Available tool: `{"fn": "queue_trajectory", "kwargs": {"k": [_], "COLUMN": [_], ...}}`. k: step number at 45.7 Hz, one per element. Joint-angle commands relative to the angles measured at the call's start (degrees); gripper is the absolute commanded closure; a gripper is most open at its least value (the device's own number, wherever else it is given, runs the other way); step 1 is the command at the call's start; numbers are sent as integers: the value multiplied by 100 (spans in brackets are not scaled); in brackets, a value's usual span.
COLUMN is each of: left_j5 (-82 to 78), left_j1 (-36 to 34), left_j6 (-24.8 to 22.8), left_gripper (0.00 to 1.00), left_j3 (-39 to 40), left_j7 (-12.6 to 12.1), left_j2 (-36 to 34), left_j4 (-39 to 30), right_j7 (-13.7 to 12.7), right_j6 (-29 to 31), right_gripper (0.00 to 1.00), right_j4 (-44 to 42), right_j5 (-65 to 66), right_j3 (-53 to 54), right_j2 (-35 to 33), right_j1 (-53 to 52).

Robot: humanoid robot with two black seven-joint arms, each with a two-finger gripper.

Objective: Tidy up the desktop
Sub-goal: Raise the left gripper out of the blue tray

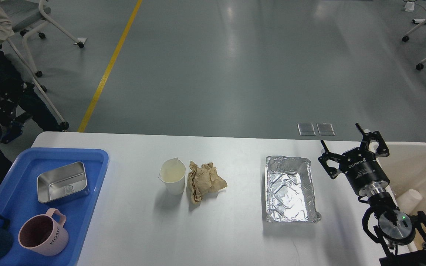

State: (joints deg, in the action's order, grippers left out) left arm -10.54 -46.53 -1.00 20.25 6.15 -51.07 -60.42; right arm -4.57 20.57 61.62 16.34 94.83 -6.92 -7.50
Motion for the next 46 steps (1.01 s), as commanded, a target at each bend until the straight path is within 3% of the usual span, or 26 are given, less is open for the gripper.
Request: {"fn": "queue_trajectory", "kwargs": {"k": [1, 6, 17, 23, 35, 46], "left_j5": [377, 491, 474, 483, 500, 509], "left_j1": [187, 530, 1760, 2305, 2886, 2851], "left_j6": [653, 953, 953, 865, -523, -1253], "left_gripper": [5, 5, 5, 4, 4, 4], "left_j3": [268, 874, 2553, 3387, 5330, 5604], "left_j7": [27, 70, 387, 334, 317, 352], "left_j2": [325, 659, 1678, 2162, 3190, 3630], "left_j4": [-575, -892, -972, -954, -313, 505], "right_j7": [0, 0, 0, 0, 0, 0], "right_j6": [0, 0, 0, 0, 0, 0], "right_gripper": [0, 0, 0, 0, 0, 0], "right_j4": [0, 8, 8, 8, 8, 8], "right_j5": [1, 1, 1, 1, 177, 335], "right_j3": [0, 9, 9, 9, 0, 0], "right_j2": [-3, -38, -55, -64, -38, -82], "right_j1": [20, 12, 12, -6, -41, -50]}}
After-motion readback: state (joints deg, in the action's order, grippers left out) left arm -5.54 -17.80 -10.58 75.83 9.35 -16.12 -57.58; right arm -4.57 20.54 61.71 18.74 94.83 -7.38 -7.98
